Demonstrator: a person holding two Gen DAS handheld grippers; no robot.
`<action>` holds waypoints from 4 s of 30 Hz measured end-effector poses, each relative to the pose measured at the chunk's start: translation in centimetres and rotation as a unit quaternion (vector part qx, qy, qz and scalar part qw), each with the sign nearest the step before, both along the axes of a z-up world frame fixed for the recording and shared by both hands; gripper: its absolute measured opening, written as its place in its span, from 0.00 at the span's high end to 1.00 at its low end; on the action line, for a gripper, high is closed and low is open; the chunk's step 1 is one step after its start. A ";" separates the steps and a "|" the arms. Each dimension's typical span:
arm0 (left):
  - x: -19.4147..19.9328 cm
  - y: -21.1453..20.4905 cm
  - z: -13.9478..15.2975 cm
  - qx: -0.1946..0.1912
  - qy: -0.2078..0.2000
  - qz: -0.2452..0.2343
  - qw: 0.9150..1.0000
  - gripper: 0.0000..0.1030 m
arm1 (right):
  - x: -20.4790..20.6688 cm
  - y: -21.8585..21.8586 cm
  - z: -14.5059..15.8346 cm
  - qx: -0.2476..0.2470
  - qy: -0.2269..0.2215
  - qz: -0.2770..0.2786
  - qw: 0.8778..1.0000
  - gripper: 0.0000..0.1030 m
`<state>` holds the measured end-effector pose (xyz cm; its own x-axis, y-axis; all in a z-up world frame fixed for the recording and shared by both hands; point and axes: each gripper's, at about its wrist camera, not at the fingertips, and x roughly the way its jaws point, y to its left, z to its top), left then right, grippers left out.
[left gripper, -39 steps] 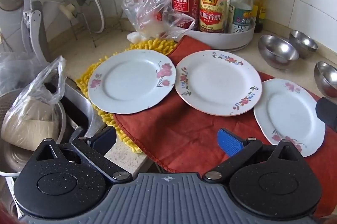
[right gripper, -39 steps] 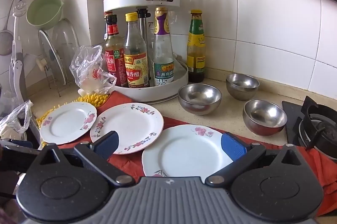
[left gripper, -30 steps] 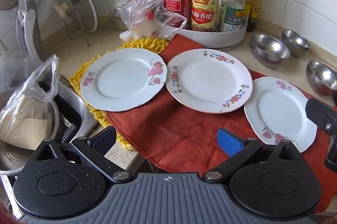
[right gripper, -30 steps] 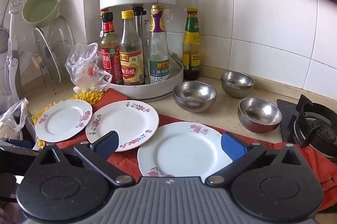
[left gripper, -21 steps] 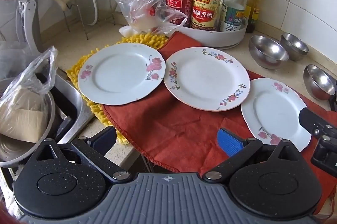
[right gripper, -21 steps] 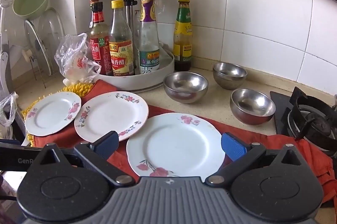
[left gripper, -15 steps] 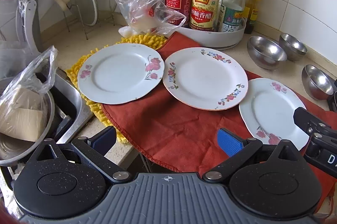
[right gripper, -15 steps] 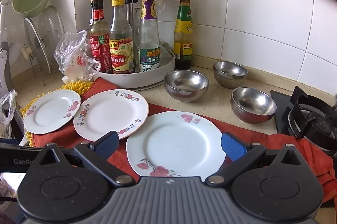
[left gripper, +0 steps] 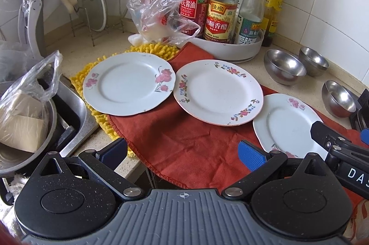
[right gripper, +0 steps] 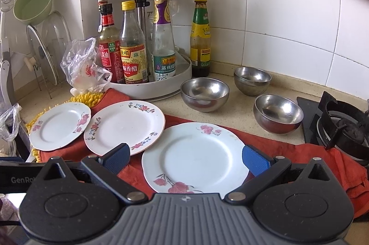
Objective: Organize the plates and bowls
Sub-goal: 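Move both grippers forward over the floral plates on the red cloth, then bring both grippers toward the pink-rose plate beside the steel bowls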
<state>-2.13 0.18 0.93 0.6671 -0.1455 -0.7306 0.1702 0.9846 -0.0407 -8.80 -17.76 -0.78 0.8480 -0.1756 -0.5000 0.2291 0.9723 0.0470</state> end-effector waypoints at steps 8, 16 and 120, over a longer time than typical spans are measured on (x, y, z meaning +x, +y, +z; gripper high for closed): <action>-0.2 -0.1 -0.2 0.019 -0.003 -0.014 1.000 0.00 | -0.1 0.2 0.3 0.003 -0.007 -0.002 1.000 0.00; 0.0 0.1 -0.3 0.009 0.004 -0.010 1.000 0.00 | -0.1 0.2 0.4 0.001 -0.007 0.000 1.000 0.00; 12.7 -3.6 -6.5 -0.097 0.117 0.011 0.988 0.12 | 24.0 -4.3 -6.2 0.055 0.154 0.280 0.946 0.43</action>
